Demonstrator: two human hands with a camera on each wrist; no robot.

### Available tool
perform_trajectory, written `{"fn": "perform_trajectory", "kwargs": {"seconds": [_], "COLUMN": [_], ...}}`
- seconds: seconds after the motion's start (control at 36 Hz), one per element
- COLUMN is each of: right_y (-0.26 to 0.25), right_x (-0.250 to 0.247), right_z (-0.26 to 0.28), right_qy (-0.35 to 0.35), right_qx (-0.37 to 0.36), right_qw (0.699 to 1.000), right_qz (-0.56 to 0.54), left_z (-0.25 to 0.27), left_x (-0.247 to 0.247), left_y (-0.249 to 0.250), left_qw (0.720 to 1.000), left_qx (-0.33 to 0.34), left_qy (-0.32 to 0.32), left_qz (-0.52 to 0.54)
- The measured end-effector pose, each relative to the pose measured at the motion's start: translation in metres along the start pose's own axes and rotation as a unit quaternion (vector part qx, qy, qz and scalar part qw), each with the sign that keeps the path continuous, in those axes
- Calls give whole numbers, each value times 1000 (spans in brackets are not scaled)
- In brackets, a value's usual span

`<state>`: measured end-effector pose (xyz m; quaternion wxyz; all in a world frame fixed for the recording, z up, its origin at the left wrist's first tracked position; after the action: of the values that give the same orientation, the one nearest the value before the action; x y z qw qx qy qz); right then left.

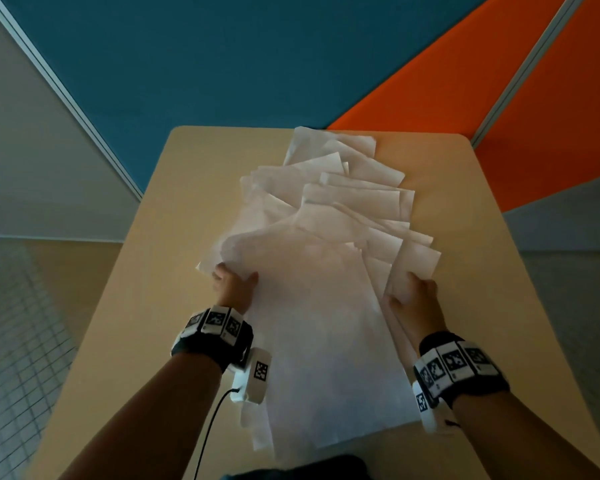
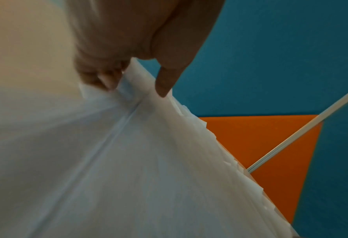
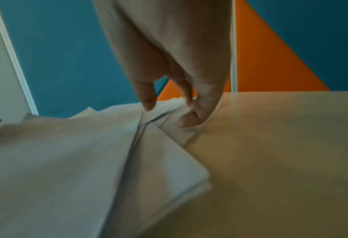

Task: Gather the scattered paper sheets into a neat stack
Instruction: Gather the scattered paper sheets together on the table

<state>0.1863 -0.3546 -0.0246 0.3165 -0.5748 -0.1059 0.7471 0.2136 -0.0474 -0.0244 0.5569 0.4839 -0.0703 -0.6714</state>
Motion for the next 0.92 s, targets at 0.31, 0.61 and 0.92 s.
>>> {"fn": "perform_trajectory", "kwargs": {"seconds": [0.31,0.61,0.92], "right_y": [18,8,39], "right_x": [10,10,-19], "right_z": [36,49,-4], "right_qy": [-55,-106,8], "right_qx": [25,-35,77], "right_qw": [996,968,994], "right_qz": [73,224,72], "left_z": [29,58,33], "left_x": [-10,7,-2], "left_y": [-40,-47,-37], "left_qw": [962,978,988], "left_qx": [48,1,-69], "left_qy": [-93,-121,-13], "left_qz": [-252,-167,-140]}}
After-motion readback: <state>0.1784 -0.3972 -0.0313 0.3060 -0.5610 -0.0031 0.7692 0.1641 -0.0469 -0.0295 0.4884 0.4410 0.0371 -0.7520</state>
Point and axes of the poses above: each hand's wrist, its own z-axis away from the middle knuckle, its own x-axis out of the palm, y = z × x, the point moved 4 cm from there along -z, towards the middle knuckle, and after that the axes turned 6 degrees about -x, right-handed, at the moved point
